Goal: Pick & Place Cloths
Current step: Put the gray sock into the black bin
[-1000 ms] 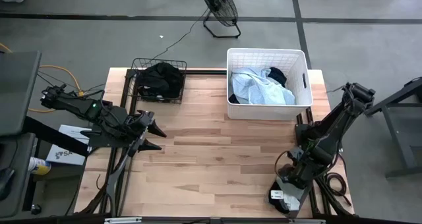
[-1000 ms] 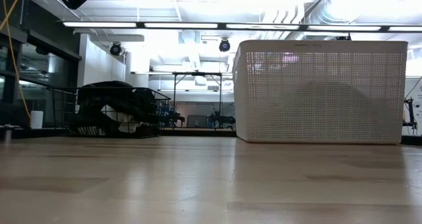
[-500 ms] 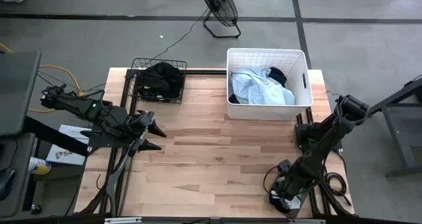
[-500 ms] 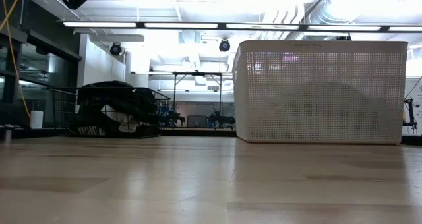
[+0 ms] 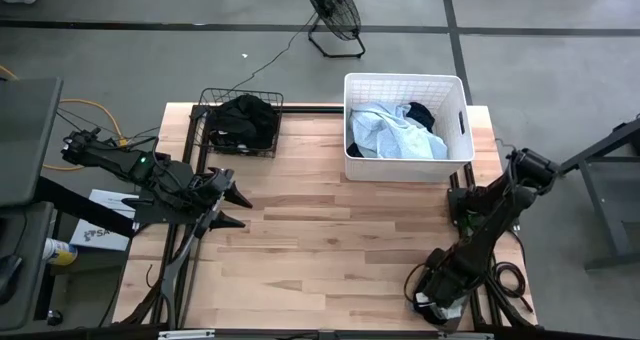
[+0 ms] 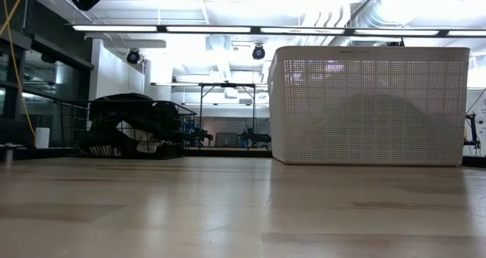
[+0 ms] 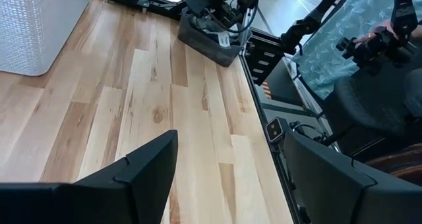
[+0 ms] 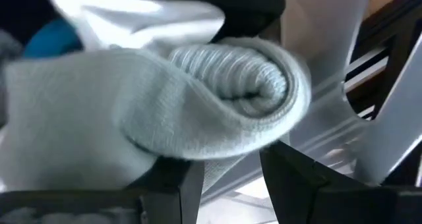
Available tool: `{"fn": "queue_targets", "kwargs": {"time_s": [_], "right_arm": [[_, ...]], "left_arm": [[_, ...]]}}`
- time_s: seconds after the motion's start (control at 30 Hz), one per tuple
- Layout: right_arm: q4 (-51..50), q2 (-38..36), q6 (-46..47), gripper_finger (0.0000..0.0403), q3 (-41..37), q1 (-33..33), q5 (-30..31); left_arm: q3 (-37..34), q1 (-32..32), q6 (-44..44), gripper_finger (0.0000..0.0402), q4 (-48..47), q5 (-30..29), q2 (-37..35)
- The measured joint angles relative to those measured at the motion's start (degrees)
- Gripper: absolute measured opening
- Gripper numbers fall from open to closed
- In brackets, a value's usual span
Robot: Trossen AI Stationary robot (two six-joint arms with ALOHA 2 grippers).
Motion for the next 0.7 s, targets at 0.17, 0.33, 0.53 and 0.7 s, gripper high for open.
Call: {"fn": "queue_targets", "kwargs": {"time_s": [0.17,0.33,0.53,0.7], "right_arm": [[-0.03,-1.61,-2.16,0.0139,0.01,0.00,0.07],[-0.68,-5.51,-3.71,0.0139,0.00,0.02,2.05],[-1.47,-12.25,-4.22,0.0139,0.00,0.20,9.23],[-2.16,-17.28,-4.90,0.0139,0.00,2.50,16.71]], "left_arm": [[0.00,-0.01,-0.01,0.0273,-0.01,-0.16,0.00],[0.00,0.00,-0.01,0.0273,-0.01,-0.18,0.02],[0.00,-0.02,-0.02,0.0273,0.00,-0.19,0.04],[0.00,-0.01,-0.67,0.0273,0.02,-0.19,0.04]]}}
